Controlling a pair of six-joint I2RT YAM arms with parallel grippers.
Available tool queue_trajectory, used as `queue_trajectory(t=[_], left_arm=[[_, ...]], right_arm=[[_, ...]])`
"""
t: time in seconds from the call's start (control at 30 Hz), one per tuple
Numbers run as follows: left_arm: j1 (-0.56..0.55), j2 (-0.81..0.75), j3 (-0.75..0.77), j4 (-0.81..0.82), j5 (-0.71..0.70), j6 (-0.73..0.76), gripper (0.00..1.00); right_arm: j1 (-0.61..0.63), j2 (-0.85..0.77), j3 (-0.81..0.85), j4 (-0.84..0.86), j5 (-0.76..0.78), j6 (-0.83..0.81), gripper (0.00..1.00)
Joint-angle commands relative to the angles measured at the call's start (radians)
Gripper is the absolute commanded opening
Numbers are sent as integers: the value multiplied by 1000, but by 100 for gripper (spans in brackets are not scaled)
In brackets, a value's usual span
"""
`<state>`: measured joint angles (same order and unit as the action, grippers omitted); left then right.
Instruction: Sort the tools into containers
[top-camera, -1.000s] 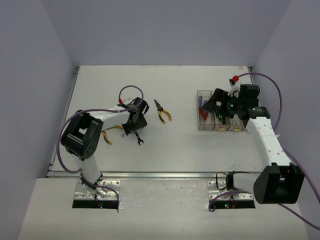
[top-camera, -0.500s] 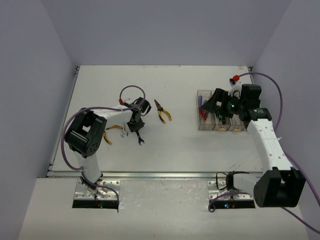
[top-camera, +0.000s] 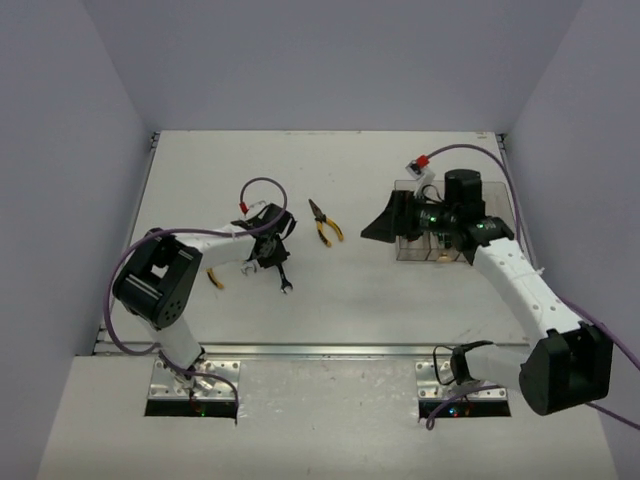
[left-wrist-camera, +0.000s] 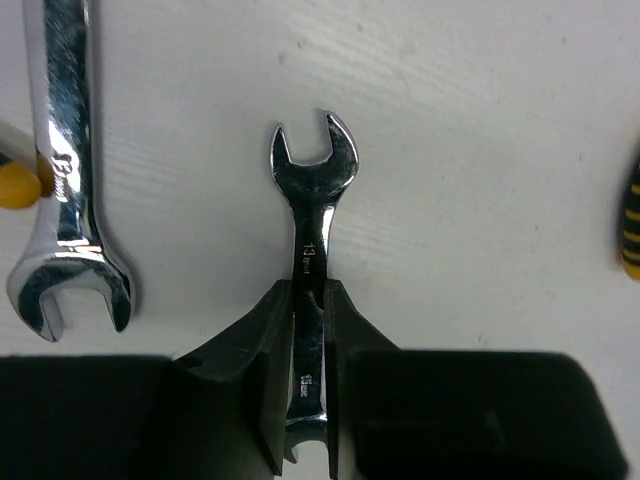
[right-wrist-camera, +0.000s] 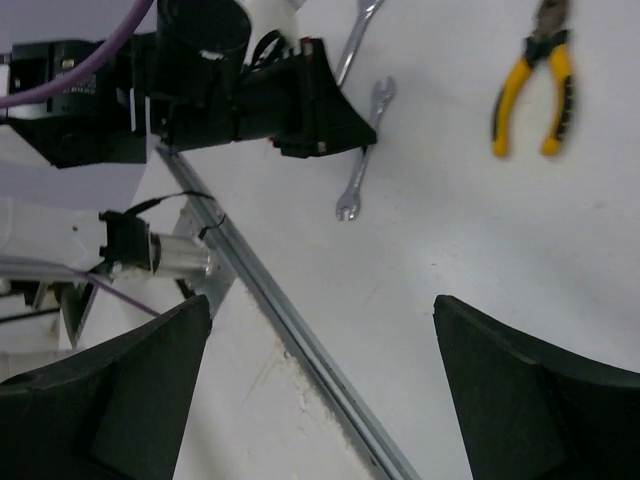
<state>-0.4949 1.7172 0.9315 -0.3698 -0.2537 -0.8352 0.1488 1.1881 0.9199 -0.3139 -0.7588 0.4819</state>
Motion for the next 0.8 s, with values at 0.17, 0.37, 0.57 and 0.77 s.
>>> queue_trajectory(t=[0.17, 0.37, 0.57, 0.77], left_arm=[[-104, -193, -85, 71, 151, -20, 0], [-141, -264, -76, 82, 177, -60, 0], [-188, -337, -89, 107, 189, -119, 0], [-220, -400, -102, 147, 192, -172, 0]], right_arm=[[392, 147, -214, 495, 143, 151, 85], [476, 267, -279, 705, 279, 234, 80], [539, 348, -279, 805, 358, 255, 73], [578, 414, -247, 861, 353, 296, 61]])
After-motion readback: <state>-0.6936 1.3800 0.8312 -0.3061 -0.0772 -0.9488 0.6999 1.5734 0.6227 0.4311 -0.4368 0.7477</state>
